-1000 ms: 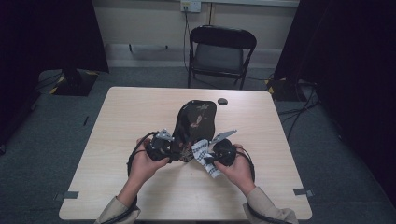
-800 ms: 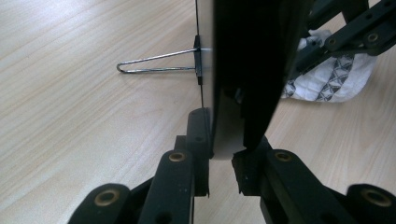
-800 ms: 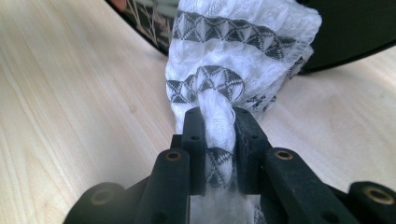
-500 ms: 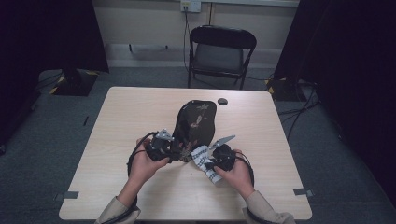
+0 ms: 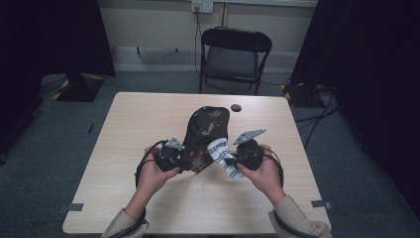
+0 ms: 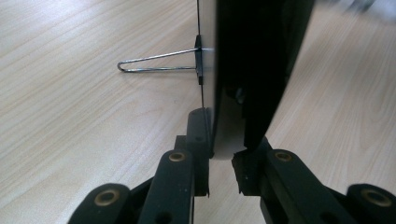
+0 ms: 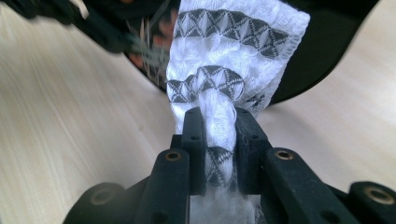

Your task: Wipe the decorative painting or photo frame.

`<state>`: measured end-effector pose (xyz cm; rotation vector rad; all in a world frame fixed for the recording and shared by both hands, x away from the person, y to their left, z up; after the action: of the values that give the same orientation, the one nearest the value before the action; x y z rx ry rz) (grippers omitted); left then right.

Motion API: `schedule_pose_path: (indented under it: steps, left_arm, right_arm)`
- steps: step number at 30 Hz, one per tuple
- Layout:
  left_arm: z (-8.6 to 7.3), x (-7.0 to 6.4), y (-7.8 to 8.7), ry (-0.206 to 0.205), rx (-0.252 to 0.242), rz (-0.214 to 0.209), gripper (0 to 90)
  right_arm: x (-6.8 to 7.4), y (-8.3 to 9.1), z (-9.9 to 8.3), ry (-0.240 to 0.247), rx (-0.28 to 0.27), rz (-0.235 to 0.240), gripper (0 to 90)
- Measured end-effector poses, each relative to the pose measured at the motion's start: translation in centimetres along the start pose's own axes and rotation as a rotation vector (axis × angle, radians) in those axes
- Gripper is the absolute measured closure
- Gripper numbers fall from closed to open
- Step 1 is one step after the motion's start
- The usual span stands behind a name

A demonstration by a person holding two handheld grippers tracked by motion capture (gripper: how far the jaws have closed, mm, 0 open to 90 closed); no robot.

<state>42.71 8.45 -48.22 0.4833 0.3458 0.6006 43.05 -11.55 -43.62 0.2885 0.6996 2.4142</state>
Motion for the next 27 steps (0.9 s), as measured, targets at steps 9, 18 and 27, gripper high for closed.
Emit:
schedule_pose_path:
  steps: [9, 18, 27]
  left_arm:
    - [0.0, 0.0, 0.0, 0.001, -0.004, 0.003, 78.7]
    - [0.0, 0.0, 0.0, 0.002, -0.003, -0.002, 78.7]
    - [0.1, -0.1, -0.2, 0.001, -0.008, 0.002, 78.7]
  right_arm:
    - [-0.9, 3.4, 5.9, 0.045, -0.077, -0.043, 77.5]
    - [-0.2, 4.2, 10.8, 0.092, -0.135, -0.046, 77.5]
    - [0.4, 2.7, 10.7, 0.082, -0.127, -0.026, 77.5]
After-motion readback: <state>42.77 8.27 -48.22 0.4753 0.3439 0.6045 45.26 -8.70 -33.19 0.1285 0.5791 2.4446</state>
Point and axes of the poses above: each handheld gripper's, and its own axes: y roughly backward along the jaws, z roughly out of its top, x roughly to its left, the point moved 7 cm from there along -y, roughly forward along the jaws, and after that the axes turned 15 degrees about -x, right-handed, at the moved point
